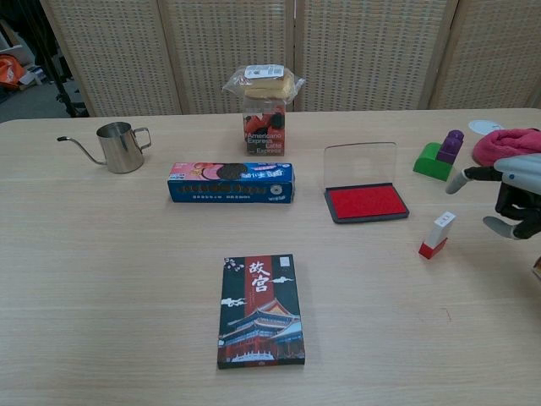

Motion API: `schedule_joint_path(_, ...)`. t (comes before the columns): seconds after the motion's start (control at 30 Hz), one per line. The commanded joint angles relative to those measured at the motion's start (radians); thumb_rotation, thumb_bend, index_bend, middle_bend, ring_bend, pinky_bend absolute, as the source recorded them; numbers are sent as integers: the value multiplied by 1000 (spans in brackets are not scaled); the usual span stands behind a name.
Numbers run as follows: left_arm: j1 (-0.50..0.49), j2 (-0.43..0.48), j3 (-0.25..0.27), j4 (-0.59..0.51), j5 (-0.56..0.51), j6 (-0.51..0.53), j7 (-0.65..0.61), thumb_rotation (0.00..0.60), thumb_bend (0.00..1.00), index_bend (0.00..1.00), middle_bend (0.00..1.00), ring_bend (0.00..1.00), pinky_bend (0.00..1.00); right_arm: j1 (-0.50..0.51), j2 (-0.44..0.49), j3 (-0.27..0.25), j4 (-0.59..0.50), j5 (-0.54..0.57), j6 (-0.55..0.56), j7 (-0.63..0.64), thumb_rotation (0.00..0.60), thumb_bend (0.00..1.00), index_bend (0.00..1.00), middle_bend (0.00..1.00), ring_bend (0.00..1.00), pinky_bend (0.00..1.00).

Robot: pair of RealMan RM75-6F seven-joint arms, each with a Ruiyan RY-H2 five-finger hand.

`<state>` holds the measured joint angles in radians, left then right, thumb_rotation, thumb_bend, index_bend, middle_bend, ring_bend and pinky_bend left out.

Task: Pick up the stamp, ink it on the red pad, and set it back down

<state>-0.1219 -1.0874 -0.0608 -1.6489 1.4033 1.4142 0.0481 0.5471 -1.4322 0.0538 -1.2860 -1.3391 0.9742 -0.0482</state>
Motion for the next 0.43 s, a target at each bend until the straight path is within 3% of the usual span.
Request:
schedule_joint_path(0.03, 3, 6, -1, -2, 4, 7, -12, 600, 0, 0, 0, 0, 0, -39, 56, -3, -35, -17, 67, 12, 600, 537, 195, 896, 998, 1000)
schedule_joint_path(0.13, 7, 13, 0, -4, 11, 14, -27, 600, 0, 0, 0, 0, 0, -78, 109, 0, -69, -37, 142, 47, 600, 476, 193, 752, 897, 995)
schedule_joint_path(0.2, 9, 19, 3, -6, 20, 17, -37, 600, 0, 0, 0, 0, 0, -120, 156, 2, -106, -66, 229, 94, 600, 355, 174, 588, 703, 886)
schedule_joint_path(0.33, 15, 27, 9, -8, 38, 29, -50, 600, 0, 0, 0, 0, 0, -196, 220, -10, -158, -133, 383, 142, 600, 28, 102, 186, 182, 462)
schedule_joint_path(0.37, 18, 30, 10, -9, 45, 38, -54, 600, 0, 0, 0, 0, 0, -219, 232, -16, -170, -153, 428, 144, 600, 0, 69, 93, 85, 366)
schedule_joint_path(0.43, 26, 35, 12, -13, 59, 55, -62, 600, 0, 0, 0, 0, 0, -262, 240, -24, -187, -187, 514, 136, 600, 0, 20, 10, 7, 269)
